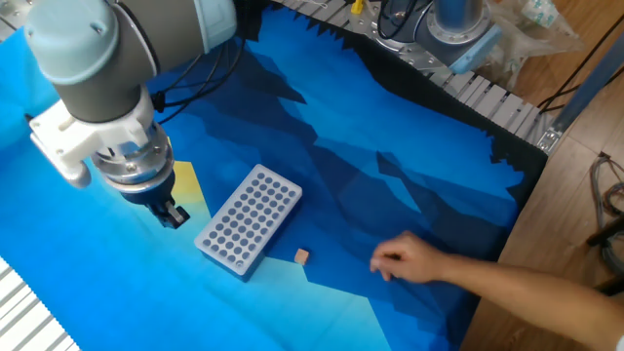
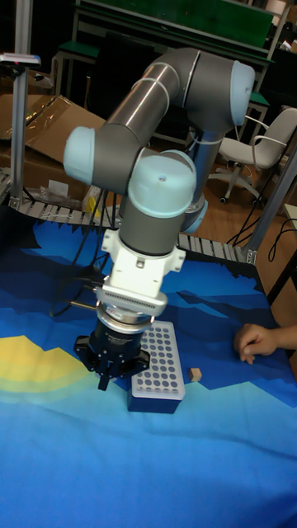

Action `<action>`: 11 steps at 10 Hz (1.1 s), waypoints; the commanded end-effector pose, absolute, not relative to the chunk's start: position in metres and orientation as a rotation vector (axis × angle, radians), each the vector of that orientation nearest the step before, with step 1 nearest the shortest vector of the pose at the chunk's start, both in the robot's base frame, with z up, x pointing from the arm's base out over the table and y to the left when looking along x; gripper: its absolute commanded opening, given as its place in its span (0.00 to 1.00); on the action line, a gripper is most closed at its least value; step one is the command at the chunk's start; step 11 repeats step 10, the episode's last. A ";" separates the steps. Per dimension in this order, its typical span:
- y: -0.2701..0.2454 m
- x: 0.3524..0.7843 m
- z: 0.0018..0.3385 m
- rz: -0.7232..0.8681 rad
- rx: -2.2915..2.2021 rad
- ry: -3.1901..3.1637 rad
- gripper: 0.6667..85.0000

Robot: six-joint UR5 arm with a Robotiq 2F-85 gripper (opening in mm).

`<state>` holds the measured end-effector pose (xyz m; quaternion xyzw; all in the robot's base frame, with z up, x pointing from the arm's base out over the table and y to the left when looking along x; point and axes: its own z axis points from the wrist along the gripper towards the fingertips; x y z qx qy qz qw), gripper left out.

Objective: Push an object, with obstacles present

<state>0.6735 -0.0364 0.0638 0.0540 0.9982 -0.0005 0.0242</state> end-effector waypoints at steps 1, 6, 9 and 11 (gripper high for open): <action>-0.043 0.672 0.053 0.085 0.163 3.057 0.00; -0.049 0.680 0.038 0.083 0.046 3.028 0.00; -0.048 0.680 0.039 0.089 0.028 3.024 0.00; -0.049 0.679 0.039 0.088 0.023 3.024 0.00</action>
